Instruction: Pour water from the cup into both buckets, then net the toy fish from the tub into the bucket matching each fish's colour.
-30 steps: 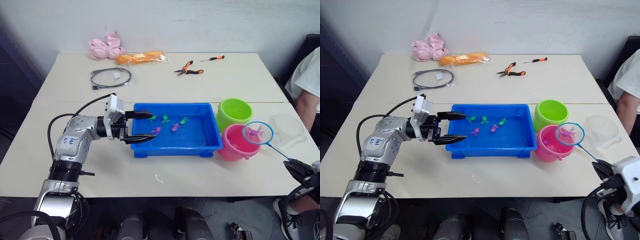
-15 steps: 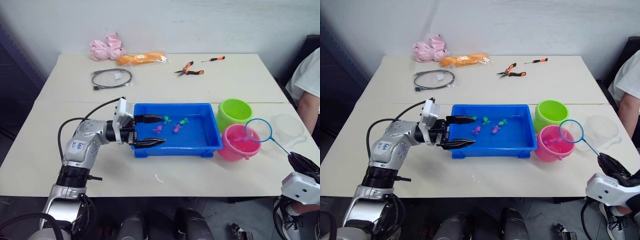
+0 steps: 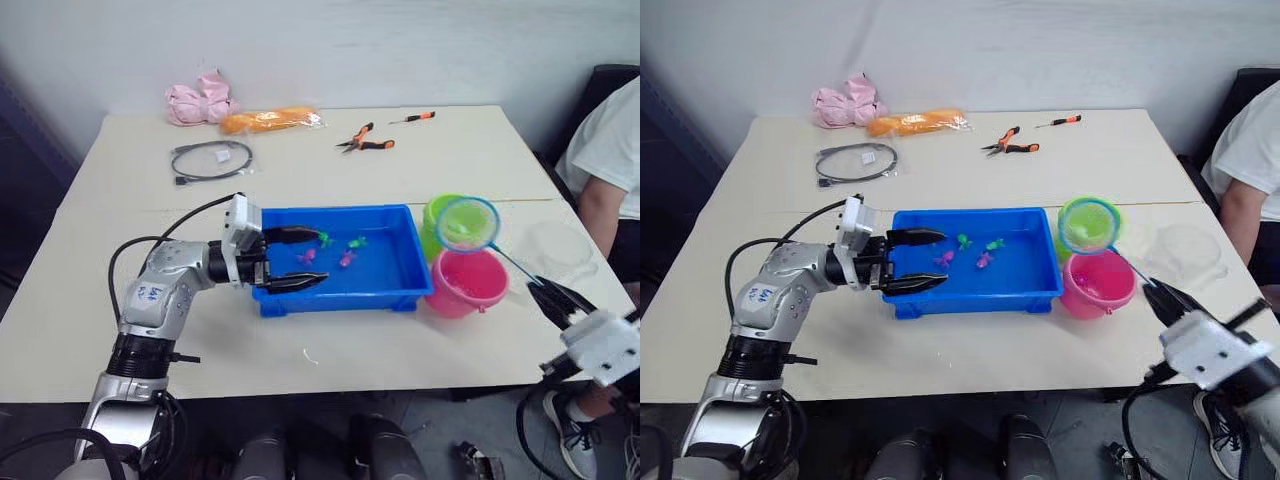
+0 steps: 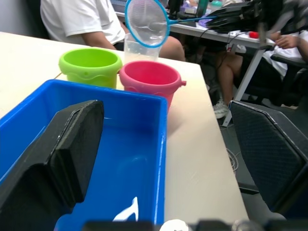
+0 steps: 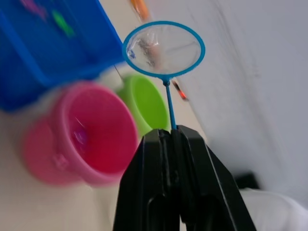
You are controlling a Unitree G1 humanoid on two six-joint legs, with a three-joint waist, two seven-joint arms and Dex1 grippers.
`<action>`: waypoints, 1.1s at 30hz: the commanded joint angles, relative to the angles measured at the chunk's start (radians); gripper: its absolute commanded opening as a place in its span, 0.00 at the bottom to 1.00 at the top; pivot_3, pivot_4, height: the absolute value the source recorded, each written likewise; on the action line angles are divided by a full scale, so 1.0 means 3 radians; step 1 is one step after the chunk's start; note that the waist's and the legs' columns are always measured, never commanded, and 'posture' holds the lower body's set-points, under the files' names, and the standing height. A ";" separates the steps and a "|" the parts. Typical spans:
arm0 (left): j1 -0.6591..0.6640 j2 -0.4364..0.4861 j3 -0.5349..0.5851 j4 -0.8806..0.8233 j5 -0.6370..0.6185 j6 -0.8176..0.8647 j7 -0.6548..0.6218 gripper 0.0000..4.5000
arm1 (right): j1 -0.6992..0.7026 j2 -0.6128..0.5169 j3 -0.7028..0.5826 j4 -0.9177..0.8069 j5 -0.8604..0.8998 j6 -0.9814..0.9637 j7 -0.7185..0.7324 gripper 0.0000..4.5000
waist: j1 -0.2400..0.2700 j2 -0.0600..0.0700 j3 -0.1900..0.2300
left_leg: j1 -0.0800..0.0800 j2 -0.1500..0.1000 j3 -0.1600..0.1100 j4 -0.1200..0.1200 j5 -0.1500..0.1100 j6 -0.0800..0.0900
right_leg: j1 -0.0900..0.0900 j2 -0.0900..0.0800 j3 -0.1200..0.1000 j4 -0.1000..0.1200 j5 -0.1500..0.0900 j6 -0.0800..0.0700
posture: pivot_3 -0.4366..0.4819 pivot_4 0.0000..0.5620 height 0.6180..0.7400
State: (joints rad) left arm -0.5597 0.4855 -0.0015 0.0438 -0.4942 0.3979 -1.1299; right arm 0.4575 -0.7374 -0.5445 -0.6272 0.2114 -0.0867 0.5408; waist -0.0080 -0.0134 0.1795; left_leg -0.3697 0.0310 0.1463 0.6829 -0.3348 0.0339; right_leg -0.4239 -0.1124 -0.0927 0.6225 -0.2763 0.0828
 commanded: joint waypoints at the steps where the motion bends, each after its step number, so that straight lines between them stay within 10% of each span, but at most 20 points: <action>1: 0.0126 0.0153 0.0290 -0.0082 -0.0081 -0.0081 0.0054 0.99 | -0.0454 -0.0296 0.0251 -0.0313 0.0677 0.0871 0.0111 0.00 | -0.0005 0.0000 0.0000 | 0.0002 0.0000 0.0000 0.0000 0.0000 0.0001 | 0.0000 -0.0002 -0.0001 0.0000 0.0000 0.0000 | 0.48 0.27 1.00; 7: 0.0453 0.0482 0.0500 -0.0141 -0.0088 -0.0121 0.0005 0.99 | -0.1387 -0.1037 0.1364 -0.0046 -0.0226 0.1595 0.0163 0.00 | 0.0037 0.0001 0.0001 | -0.0009 -0.0003 0.0000 0.0000 -0.0002 0.0003 | -0.0012 -0.0010 -0.0006 0.0003 -0.0004 -0.0007 | 0.48 0.27 1.00; 13: 0.0544 0.0585 0.0601 -0.0093 -0.0056 -0.0208 0.0062 0.99 | -0.2246 -0.1019 0.2205 0.0534 -0.1043 0.1345 0.0261 0.00 | 0.0064 0.0000 0.0001 | -0.0019 -0.0006 -0.0004 0.0004 -0.0003 0.0006 | -0.0013 -0.0012 -0.0027 -0.0004 -0.0002 -0.0004 | 0.48 0.27 1.00; 33: 0.0677 0.0548 0.0575 -0.0256 -0.0091 -0.0241 0.0154 0.99 | -0.2801 -0.0428 0.2677 0.0869 -0.1313 0.1655 0.0938 0.00 | 0.0013 0.0001 0.0001 | -0.0018 -0.0002 0.0000 0.0004 -0.0003 0.0002 | -0.0014 -0.0007 -0.0041 0.0000 -0.0001 -0.0003 | 0.48 0.27 1.00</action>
State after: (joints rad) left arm -0.3540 0.6480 0.1575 0.0052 -0.5047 0.3311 -1.0910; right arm -0.3715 -0.8821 0.2746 -0.3412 -0.2101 0.3662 0.7984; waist -0.0042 -0.0132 0.1798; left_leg -0.3752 0.0304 0.1465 0.6840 -0.3357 0.0345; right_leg -0.4282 -0.1144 -0.1051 0.6224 -0.2767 0.0819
